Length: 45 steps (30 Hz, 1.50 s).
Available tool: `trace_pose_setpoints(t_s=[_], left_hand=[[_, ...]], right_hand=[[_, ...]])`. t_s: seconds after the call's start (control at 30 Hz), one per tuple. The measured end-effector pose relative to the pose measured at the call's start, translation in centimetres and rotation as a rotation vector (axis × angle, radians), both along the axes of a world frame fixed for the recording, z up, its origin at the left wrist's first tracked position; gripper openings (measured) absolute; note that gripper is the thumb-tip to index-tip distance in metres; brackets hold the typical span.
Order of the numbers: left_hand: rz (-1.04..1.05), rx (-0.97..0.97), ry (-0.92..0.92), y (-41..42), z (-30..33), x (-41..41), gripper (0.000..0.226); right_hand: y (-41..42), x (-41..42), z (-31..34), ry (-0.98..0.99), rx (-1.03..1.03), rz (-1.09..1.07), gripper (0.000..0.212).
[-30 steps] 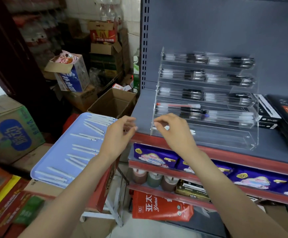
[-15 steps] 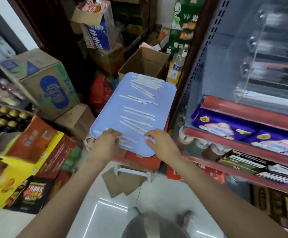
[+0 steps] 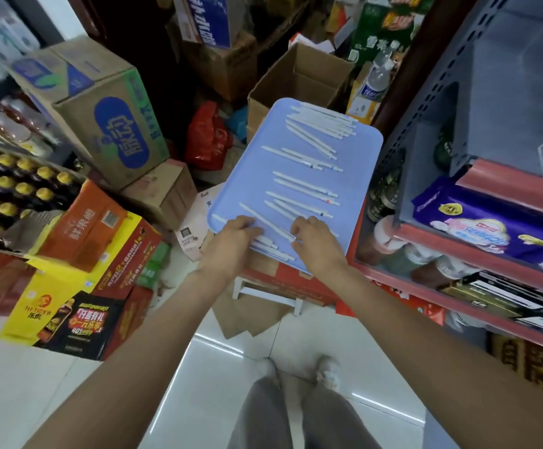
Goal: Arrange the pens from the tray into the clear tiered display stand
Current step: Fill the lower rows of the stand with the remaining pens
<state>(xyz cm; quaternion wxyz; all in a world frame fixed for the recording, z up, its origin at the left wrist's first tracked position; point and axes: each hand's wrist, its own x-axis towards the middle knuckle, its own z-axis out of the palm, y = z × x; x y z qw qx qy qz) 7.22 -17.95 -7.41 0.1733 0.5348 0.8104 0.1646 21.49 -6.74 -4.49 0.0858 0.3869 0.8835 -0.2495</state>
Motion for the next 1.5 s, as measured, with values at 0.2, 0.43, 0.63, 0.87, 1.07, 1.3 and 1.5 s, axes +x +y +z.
trace_pose_setpoints(t_s=[0.2, 0.43, 0.63, 0.87, 1.07, 1.3, 1.5], left_hand=[[-0.209, -0.095, 0.292, 2.2, 1.8, -1.9, 0.032], [-0.241, 0.104, 0.319, 2.7, 2.5, -0.9, 0.016], [-0.299, 0.409, 0.324, 5.5, 5.7, 0.8, 0.012], [-0.412, 0.384, 0.374, 9.1, 13.1, 5.2, 0.016], [-0.284, 0.430, -0.084, 11.9, 17.1, 10.7, 0.017], [0.042, 0.614, -1.223, 15.5, 21.8, 19.5, 0.009], [0.127, 0.617, -1.265, 18.4, 22.5, 23.6, 0.028]], right_hand=[[0.2, 0.1, 0.0, -0.017, 0.032, -0.042, 0.020], [0.6, 1.3, 2.1, 0.278, -0.128, -0.264, 0.022], [2.2, 3.1, 6.8, 0.524, -0.206, -0.370, 0.017], [4.4, 6.9, 11.7, 0.700, -0.208, -0.449, 0.004], [6.2, 11.8, 15.8, 0.958, -0.292, -0.533, 0.018], [8.3, 18.4, 18.0, 0.869, -0.381, -0.441, 0.005], [11.9, 24.9, 18.8, 0.827, -0.339, -0.441, 0.013]])
